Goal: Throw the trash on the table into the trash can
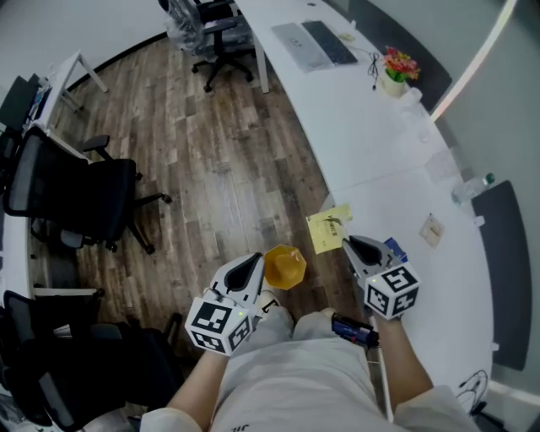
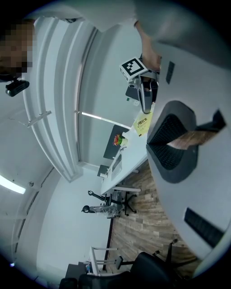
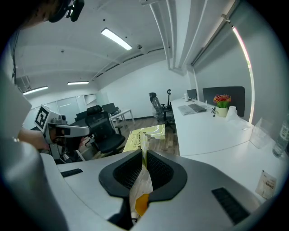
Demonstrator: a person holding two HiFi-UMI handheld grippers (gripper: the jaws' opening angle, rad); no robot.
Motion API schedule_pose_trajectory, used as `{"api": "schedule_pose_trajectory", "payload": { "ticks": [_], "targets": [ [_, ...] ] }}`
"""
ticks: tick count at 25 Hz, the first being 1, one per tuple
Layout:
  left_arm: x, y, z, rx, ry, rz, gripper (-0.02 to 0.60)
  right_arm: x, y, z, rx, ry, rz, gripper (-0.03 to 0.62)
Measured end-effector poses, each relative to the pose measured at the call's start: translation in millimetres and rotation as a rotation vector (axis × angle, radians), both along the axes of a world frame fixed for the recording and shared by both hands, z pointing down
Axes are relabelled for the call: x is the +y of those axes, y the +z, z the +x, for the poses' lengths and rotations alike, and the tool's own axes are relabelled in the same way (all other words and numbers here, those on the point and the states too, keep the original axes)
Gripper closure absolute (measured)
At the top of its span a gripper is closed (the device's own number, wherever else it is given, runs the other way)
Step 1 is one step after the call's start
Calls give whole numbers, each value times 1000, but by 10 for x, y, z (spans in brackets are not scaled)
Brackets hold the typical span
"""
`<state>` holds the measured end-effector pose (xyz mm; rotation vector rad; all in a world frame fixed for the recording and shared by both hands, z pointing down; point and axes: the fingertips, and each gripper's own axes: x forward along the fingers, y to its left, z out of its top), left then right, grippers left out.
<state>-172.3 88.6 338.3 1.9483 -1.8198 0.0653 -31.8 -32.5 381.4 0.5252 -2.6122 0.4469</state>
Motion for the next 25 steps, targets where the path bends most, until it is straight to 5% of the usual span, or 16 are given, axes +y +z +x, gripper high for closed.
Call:
{"api": "schedule_pose_trajectory", "payload": {
  "ticks": [9, 25],
  "targets": [
    [-32, 65, -299, 22, -58, -8, 579, -64, 42, -243, 18, -74, -8, 536],
    [47, 366, -321, 51, -108, -60, 578, 30, 634, -419, 49, -215, -76, 537]
  ]
}}
